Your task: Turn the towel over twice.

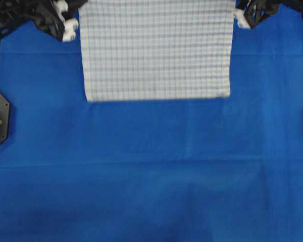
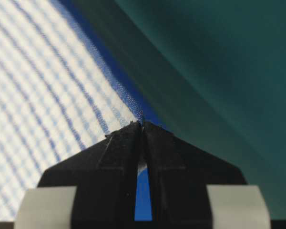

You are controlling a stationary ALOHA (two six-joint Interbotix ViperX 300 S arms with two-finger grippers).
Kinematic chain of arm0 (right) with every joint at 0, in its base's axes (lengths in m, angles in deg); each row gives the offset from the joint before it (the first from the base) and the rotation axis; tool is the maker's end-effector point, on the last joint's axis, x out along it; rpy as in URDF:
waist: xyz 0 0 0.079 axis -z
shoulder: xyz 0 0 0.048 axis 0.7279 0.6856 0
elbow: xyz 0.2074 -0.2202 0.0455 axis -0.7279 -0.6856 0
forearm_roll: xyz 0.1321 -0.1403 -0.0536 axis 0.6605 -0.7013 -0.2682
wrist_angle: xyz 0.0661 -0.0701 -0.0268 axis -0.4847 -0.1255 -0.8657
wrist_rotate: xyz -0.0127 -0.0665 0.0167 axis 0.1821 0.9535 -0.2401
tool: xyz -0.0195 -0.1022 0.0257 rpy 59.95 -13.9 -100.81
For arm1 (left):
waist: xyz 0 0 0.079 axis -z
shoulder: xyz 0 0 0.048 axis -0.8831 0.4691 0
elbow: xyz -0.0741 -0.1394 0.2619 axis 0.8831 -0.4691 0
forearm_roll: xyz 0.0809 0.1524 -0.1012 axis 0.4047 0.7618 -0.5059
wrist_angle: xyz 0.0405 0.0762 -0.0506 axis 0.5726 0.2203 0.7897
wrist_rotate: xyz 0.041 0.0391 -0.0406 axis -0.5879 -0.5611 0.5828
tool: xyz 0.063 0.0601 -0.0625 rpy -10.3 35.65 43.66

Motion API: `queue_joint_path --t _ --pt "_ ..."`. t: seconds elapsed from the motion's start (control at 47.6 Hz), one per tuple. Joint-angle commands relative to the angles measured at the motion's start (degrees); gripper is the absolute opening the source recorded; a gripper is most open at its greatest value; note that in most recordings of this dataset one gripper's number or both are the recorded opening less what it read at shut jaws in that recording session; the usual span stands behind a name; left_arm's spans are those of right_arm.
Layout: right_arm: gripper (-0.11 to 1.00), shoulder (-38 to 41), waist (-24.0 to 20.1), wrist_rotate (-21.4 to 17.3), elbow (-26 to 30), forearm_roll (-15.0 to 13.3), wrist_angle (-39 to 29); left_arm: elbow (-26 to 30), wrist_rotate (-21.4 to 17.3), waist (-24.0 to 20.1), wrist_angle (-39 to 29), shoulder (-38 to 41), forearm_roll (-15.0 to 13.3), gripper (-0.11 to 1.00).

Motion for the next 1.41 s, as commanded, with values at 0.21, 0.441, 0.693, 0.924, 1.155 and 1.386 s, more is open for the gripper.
queue_joint_path --t 0.21,0.441,0.693,0.924,1.155,1.386 --pt "0.06 -5.3 0.4 -0.1 9.0 -3.3 -6.7 5.5 0.1 -0.1 1.5 -3.9 0.1 0.04" --pt "0.06 -9.4 -3.0 -0.2 12.0 -5.1 -14.6 5.4 0.2 3.4 2.9 -8.7 0.1 0.04" --pt "0.06 -14.0 -11.0 -1.8 9.8 -4.9 -21.9 1.6 0.2 7.1 2.5 -13.7 0.2 0.04" --pt "0.06 -15.6 -22.7 -8.0 5.6 -5.2 -30.2 -6.1 0.1 12.0 2.4 -17.0 0.5 0.04" --pt "0.06 -15.5 -32.3 -15.7 -1.1 -5.1 -31.0 -13.9 0.1 19.2 1.8 -18.6 0.7 0.04" --pt "0.06 -13.5 -39.8 -27.2 -6.9 -5.1 -30.1 -15.0 0.2 30.5 -4.6 -17.1 0.7 0.04"
